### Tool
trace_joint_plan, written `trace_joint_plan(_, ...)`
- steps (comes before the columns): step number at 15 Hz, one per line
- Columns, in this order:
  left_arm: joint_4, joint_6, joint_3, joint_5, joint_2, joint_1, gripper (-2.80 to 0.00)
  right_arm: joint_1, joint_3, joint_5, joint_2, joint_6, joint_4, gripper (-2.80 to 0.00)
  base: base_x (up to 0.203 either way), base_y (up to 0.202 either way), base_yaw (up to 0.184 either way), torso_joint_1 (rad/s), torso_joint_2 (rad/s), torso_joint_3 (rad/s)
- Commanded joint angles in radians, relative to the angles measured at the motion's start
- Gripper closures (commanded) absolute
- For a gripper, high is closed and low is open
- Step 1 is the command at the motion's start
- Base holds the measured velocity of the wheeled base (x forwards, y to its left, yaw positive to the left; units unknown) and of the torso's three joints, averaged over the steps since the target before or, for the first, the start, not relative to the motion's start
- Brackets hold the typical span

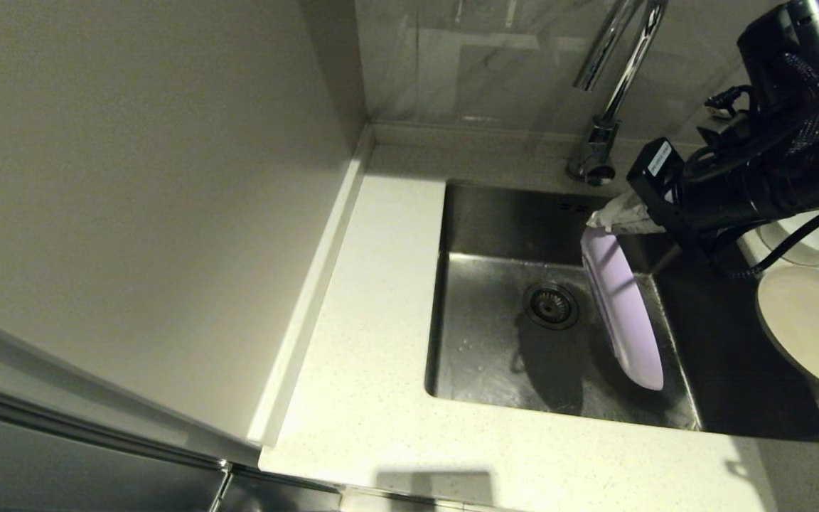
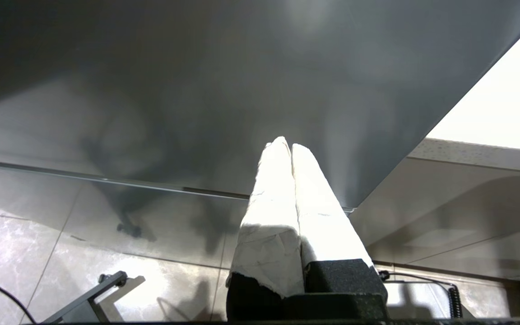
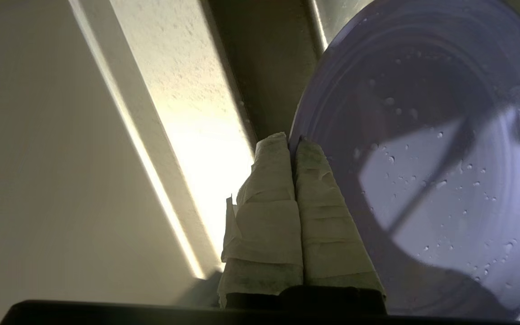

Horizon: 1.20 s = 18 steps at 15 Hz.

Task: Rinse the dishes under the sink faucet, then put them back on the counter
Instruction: Put a plate back to the table from the sink

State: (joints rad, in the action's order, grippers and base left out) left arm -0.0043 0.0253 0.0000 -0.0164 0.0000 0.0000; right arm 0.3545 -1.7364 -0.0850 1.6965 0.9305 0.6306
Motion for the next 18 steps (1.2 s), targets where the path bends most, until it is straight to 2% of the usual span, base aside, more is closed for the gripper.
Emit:
trace_joint_plan(1,0.000,-0.001,0.000,0.000,-0.003,0.000,0.00,0.017,0.089,0.047,-0.047,-0.141,-0.010,0.00,0.000,0.000,0.000,0.000,0.00,0.000)
trace_joint_plan(3,0.000,0.000,0.000,0.000,-0.004,0.000,0.00,0.048,0.286,0.117,-0.143,-0.385,-0.142,0.00,0.000,0.000,0.000,0.000,0.00,0.000)
trace_joint_plan(5,0.000,0.001,0.000,0.000,-0.003,0.000,0.00,0.066,0.426,0.207,-0.263,-0.725,-0.223,0.00,0.000,0.000,0.000,0.000,0.00,0.000)
trace_joint_plan(6,0.000,0.001,0.000,0.000,-0.003,-0.001,0.00,0.070,0.494,0.274,-0.317,-0.817,-0.237,0.00,0.000,0.000,0.000,0.000,0.00,0.000)
trace_joint_plan(7,0.000,0.001,0.000,0.000,-0.003,0.000,0.00,0.072,0.559,0.358,-0.362,-0.873,-0.247,0.00,0.000,0.000,0.000,0.000,0.00,0.000)
trace_joint_plan(9,0.000,0.001,0.000,0.000,-0.003,0.000,0.00,0.068,0.641,0.451,-0.437,-0.915,-0.243,0.00,0.000,0.000,0.000,0.000,0.00,0.000)
trace_joint_plan(11,0.000,0.000,0.000,0.000,-0.003,0.000,0.00,0.012,0.683,0.485,-0.500,-0.948,-0.174,0.00,0.000,0.000,0.000,0.000,0.00,0.000)
trace_joint_plan(18,0.000,0.001,0.000,0.000,-0.003,0.000,0.00,-0.220,0.858,0.490,-0.599,-0.970,-0.160,0.00,0.000,0.000,0.000,0.000,0.00,0.000)
